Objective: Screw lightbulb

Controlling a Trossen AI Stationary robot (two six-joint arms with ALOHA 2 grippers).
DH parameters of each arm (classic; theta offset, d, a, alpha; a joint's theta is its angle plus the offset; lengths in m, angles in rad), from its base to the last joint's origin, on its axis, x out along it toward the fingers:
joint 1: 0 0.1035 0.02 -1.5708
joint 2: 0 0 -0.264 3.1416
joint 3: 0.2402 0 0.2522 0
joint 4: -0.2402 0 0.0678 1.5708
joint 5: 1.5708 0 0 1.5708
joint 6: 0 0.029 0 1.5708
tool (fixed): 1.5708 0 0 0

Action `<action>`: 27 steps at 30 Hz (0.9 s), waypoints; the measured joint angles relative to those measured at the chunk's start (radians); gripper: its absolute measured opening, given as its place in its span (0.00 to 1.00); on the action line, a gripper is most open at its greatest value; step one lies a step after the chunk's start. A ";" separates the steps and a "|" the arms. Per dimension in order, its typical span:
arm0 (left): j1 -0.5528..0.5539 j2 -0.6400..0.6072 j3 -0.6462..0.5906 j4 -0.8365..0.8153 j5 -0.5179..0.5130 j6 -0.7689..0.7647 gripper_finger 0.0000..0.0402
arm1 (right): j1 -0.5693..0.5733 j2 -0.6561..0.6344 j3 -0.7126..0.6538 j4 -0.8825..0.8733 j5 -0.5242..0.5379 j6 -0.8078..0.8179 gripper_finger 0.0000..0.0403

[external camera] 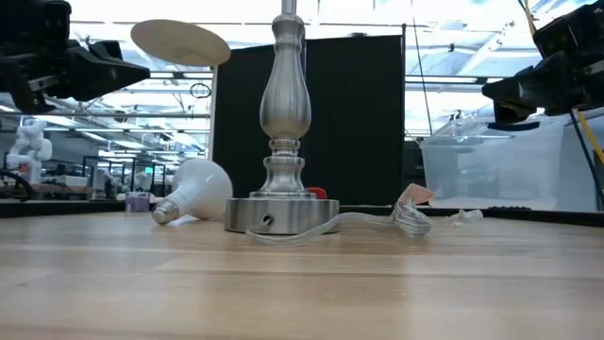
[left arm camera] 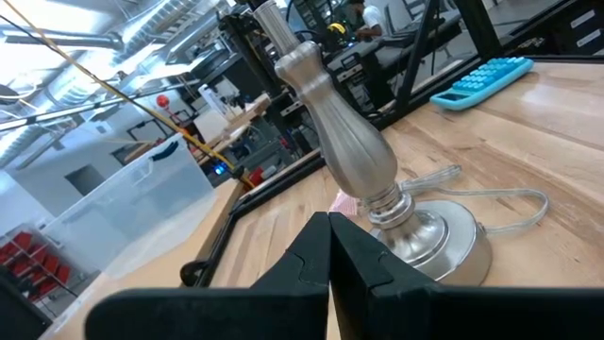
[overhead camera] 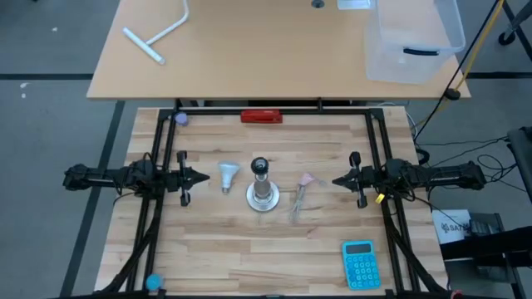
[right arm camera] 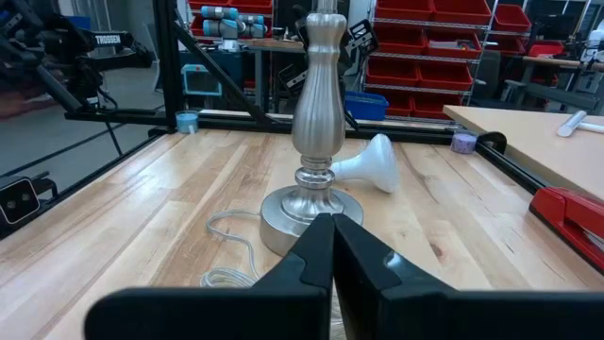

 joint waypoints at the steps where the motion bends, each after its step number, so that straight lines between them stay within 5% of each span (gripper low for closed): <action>1: 0.000 0.000 0.000 0.000 -0.001 0.000 0.00 | 0.000 0.000 0.000 0.000 0.000 0.000 0.00; 8: 0.001 0.000 0.000 0.135 0.047 -0.003 0.00 | 0.000 0.000 0.000 0.000 0.000 0.000 0.00; 19: 0.000 -0.001 0.000 0.560 0.745 -0.058 0.00 | 0.000 0.000 0.000 0.000 0.000 0.000 0.00; 27: -0.017 -0.001 0.000 0.715 0.725 -0.073 0.00 | 0.000 0.000 0.000 0.001 0.000 0.000 0.00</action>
